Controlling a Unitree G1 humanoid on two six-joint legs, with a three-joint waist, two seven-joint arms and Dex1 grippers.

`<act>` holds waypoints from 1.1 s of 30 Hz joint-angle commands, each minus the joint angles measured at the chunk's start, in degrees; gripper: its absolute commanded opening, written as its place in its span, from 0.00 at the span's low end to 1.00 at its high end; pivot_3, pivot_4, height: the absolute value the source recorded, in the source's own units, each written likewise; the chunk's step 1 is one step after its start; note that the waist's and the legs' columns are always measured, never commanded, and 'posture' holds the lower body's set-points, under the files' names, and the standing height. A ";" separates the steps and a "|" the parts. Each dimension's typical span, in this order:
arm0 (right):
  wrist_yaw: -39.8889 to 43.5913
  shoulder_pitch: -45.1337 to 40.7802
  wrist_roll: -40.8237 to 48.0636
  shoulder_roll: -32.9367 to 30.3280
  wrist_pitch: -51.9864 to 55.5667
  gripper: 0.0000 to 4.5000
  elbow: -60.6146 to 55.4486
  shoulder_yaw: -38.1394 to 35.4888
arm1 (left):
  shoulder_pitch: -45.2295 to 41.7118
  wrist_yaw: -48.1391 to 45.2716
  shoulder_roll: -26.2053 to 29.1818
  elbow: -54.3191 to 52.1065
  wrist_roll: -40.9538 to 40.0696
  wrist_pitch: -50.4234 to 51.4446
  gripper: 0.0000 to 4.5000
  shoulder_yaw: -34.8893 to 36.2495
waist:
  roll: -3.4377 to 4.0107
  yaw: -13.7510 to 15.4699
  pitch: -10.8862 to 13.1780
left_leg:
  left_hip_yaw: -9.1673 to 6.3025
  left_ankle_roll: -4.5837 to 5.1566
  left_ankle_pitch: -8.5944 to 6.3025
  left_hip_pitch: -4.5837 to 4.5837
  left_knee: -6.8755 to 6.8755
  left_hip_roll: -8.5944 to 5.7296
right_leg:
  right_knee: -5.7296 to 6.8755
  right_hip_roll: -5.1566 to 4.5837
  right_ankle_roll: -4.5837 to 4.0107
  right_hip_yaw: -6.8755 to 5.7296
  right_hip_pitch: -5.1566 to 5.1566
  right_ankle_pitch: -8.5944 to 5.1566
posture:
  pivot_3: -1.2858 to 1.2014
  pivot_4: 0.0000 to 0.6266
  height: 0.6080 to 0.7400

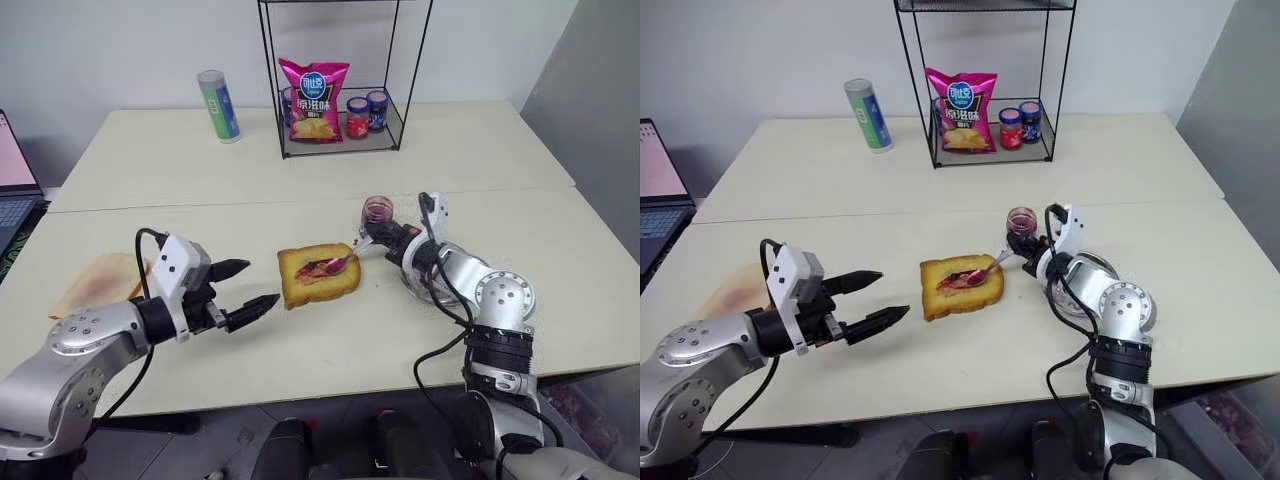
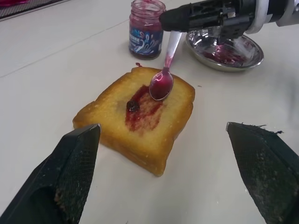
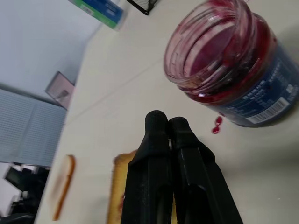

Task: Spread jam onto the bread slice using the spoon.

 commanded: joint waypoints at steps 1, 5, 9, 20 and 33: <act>-0.61 -1.80 9.34 -0.96 0.94 0.01 -7.47 -2.65 | -3.79 -3.46 2.46 1.22 -0.09 -1.39 1.00 -1.28 | 0.01 0.05 0.00 | -0.02 0.00 0.00 -0.01 -0.01 0.00 | 0.01 0.00 0.00 -0.02 0.00 0.00 | 0.52 0.24 1.00; -3.10 -0.44 13.84 -3.76 0.72 0.01 -11.51 -3.00 | -9.04 -6.62 3.38 3.57 0.23 -1.87 1.00 -4.61 | 0.01 0.07 0.01 | -0.05 0.00 0.00 -0.02 0.00 -0.01 | -0.02 0.02 0.00 -0.07 0.01 -0.01 | 0.52 0.24 1.00; -5.53 3.45 16.19 -10.09 0.44 0.01 -18.08 -4.91 | -20.41 -11.48 1.36 7.27 2.61 -3.43 1.00 -13.76 | 0.04 0.34 0.03 | 0.07 0.00 0.00 -0.03 -0.01 -0.01 | -0.06 0.02 0.04 0.04 0.00 0.01 | 0.52 0.24 1.00; -4.11 21.76 8.90 -22.35 -9.47 0.01 -21.93 -9.50 | -37.23 -22.84 -10.07 21.79 15.29 -16.78 1.00 -33.02 | 0.03 0.01 0.04 | 0.11 0.02 0.00 -0.29 0.12 -0.36 | -0.10 0.01 0.36 0.18 -0.11 0.07 | 0.52 0.24 1.00; 6.10 21.71 1.99 -22.03 -20.82 0.05 -4.65 -7.43 | -36.13 -23.58 -13.18 23.53 19.13 -19.64 1.00 -33.07 | 0.03 0.04 0.04 | 0.10 0.02 0.00 -0.24 0.16 -0.33 | -0.04 0.10 0.42 0.17 -0.09 0.10 | 0.52 0.24 1.00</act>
